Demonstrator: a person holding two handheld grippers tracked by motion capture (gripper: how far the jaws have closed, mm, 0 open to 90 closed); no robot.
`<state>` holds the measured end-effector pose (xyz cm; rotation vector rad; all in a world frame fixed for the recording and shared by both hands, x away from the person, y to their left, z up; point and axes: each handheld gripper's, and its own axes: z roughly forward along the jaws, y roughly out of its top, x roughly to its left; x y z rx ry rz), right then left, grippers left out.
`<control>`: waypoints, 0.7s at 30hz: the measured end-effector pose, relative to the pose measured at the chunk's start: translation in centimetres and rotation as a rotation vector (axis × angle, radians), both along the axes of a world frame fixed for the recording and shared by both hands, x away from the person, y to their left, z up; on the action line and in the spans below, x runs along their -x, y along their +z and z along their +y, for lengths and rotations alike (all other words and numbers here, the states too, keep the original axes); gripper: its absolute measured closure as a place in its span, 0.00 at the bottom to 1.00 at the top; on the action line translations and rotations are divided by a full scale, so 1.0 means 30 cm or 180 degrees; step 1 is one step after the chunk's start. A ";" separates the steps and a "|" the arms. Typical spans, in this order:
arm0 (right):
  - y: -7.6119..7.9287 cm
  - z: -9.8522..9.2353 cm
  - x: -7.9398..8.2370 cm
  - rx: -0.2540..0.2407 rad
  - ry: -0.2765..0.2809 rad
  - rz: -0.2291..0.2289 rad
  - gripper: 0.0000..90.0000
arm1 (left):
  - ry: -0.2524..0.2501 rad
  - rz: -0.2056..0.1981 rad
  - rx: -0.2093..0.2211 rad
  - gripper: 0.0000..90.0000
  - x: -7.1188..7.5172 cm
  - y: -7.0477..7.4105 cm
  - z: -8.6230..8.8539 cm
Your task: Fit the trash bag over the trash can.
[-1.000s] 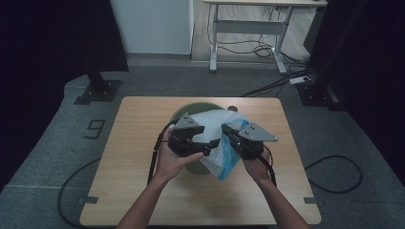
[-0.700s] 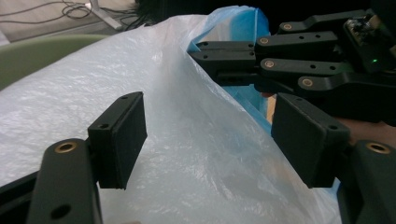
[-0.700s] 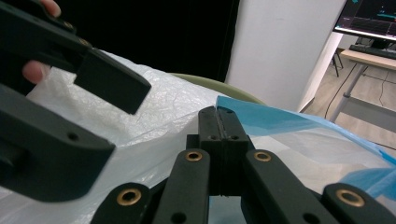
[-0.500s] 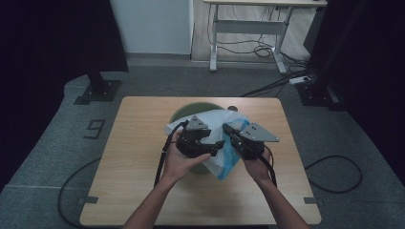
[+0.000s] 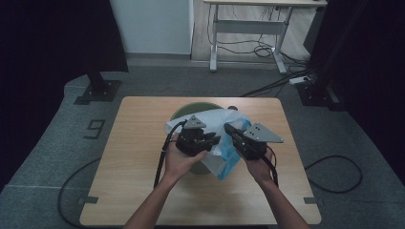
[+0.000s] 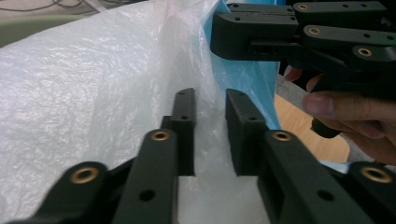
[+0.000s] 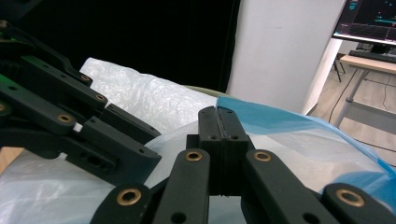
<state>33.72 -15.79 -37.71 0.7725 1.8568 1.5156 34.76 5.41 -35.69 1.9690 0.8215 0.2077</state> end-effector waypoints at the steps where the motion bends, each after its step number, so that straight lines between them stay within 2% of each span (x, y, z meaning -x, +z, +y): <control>1: -0.001 -0.001 0.001 -0.0007 -0.0001 -0.0001 0.98 | 0.0000 -0.0002 0.0004 0.88 -0.002 -0.001 0.000; 7: -0.008 -0.022 0.011 -0.0088 0.0034 0.0014 0.93 | -0.0032 0.0023 0.0061 0.99 -0.016 -0.008 0.007; 12: -0.008 -0.062 0.049 -0.0178 0.0062 -0.0029 0.80 | 0.0022 -0.0013 0.0148 1.00 -0.023 -0.006 0.028; 18: -0.026 -0.150 0.079 -0.0290 -0.0120 0.0010 0.75 | 0.0093 -0.0043 0.0236 1.00 -0.027 -0.001 0.063; 21: -0.044 -0.182 0.072 -0.0340 -0.0210 0.0114 0.70 | 0.0122 -0.0049 0.0246 1.00 -0.028 -0.004 0.073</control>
